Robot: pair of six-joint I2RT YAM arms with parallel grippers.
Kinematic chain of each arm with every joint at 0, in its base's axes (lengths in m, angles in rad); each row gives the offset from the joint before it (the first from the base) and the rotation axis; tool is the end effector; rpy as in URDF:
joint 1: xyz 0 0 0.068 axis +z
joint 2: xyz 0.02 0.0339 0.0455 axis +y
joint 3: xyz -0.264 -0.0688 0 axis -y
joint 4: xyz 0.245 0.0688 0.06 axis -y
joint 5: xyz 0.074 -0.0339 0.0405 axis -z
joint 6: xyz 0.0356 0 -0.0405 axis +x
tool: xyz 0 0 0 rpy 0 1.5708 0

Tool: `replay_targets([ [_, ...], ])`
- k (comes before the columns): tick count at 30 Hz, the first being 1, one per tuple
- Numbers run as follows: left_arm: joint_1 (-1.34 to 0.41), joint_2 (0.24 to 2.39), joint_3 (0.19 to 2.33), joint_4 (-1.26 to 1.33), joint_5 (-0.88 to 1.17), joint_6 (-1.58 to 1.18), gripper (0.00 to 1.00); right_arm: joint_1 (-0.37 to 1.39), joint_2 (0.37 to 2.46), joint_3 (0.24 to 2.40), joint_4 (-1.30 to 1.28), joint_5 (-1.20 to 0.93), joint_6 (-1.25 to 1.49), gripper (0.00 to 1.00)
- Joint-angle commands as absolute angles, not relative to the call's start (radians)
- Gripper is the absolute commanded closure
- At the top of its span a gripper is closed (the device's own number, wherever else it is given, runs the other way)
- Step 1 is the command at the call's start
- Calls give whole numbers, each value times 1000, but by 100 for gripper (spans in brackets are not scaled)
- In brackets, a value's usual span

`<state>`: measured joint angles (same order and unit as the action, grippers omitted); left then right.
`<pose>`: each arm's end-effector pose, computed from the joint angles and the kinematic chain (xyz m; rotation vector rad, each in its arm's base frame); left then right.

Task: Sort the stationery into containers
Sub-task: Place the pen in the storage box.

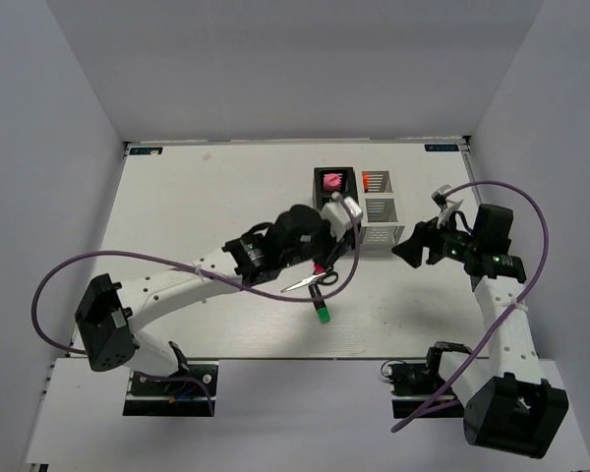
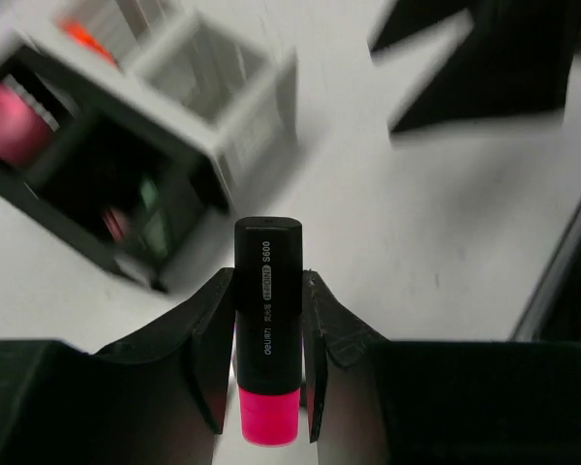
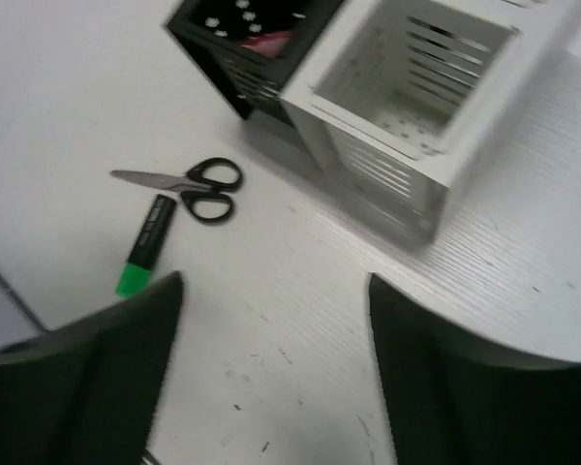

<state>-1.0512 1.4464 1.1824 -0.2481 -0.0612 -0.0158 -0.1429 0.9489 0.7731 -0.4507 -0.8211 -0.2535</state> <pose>0.1682 -0.2896 0.3158 1.0234 1.8742 -0.5790 0.1992 -0.0023 0.2867 -0.5526 1.9657 0.6502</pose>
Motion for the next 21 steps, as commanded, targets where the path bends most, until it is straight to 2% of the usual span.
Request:
replay_targets([
  [1, -1003, 1499, 1264, -7, -54, -8, 100, -158, 898, 744, -433, -609, -196, 11],
  [3, -956, 1575, 1279, 212, -52, -61, 100, -166, 874, 726, -434, -615, -192, 15],
  [4, -940, 1595, 1298, 262, -2, -72, 100, -170, 853, 719, -436, -632, -189, 22],
  [5, -907, 1647, 1321, 311, -2, -110, 100, -173, 845, 707, -436, -643, -184, 36],
  [6, -899, 1704, 1357, 437, 17, -126, 100, -178, 839, 695, -436, -653, -183, 57],
  [7, -873, 1765, 1382, 469, 61, -176, 100, -179, 816, 689, -434, -657, -175, 100],
  [11, -822, 1981, 1640, 537, 121, -268, 100, -193, 782, 658, -436, -693, -175, 100],
  [15, -795, 2124, 1811, 552, 152, -339, 100, -202, 813, 646, -430, -724, -190, 100],
  [21, -769, 2288, 1971, 551, 133, -359, 100, -213, 836, 663, -445, -767, -198, 100],
])
